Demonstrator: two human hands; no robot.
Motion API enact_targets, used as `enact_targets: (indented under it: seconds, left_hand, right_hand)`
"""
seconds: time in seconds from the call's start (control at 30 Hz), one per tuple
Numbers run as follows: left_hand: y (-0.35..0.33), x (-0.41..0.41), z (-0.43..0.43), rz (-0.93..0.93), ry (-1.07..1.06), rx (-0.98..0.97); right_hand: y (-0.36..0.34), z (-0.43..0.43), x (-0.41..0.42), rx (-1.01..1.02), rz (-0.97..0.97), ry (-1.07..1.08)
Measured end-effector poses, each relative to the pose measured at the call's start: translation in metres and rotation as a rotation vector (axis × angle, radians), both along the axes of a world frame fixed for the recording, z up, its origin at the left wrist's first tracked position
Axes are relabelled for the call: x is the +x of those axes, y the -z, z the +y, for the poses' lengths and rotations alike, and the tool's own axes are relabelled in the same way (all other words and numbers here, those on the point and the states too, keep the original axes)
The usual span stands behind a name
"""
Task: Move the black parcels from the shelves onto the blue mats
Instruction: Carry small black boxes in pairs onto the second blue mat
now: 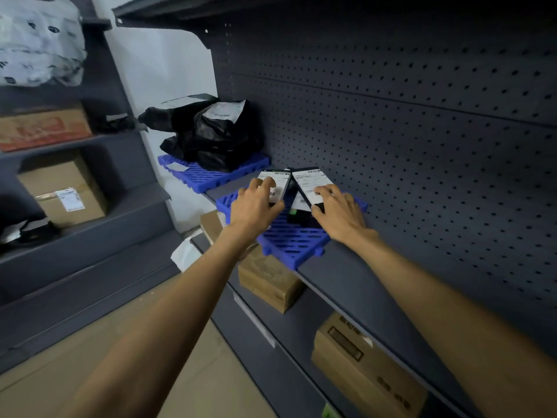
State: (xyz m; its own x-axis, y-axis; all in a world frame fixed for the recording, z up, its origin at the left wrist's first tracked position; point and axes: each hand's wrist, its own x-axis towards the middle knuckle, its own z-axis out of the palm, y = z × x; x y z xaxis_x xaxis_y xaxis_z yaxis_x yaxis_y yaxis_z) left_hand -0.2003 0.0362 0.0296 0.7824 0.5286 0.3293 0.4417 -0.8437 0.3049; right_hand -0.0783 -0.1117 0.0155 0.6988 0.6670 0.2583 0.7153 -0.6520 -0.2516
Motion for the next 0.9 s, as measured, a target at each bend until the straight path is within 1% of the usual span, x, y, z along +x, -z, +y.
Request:
enact_targets:
  seconds: [0.23,0.37,0.47,0.6,0.7,0.9]
  left_hand:
    - [0.012,0.067,0.035,0.078,0.015,-0.003]
    - [0.019,0.086,0.037,0.121,0.05,0.038]
    - [0.021,0.091,0.038,0.102,0.103,0.022]
    - [0.02,0.086,0.04,0.115,0.212,0.007]
    - [0.02,0.071,0.043,0.123,0.281,0.032]
    - [0.019,0.019,0.041,0.123,0.441,0.156]
  right_hand:
    - [0.02,0.047,0.056,-0.038,0.046,0.021]
    - [0.021,0.054,0.072,-0.012,0.055,0.02]
    - [0.022,0.055,0.073,-0.02,0.069,0.018]
    - [0.018,0.048,0.061,-0.066,0.073,0.035]
    - [0.019,0.036,0.042,-0.075,-0.003,0.08]
    - [0.02,0.001,-0.026,-0.109,-0.027,0.242]
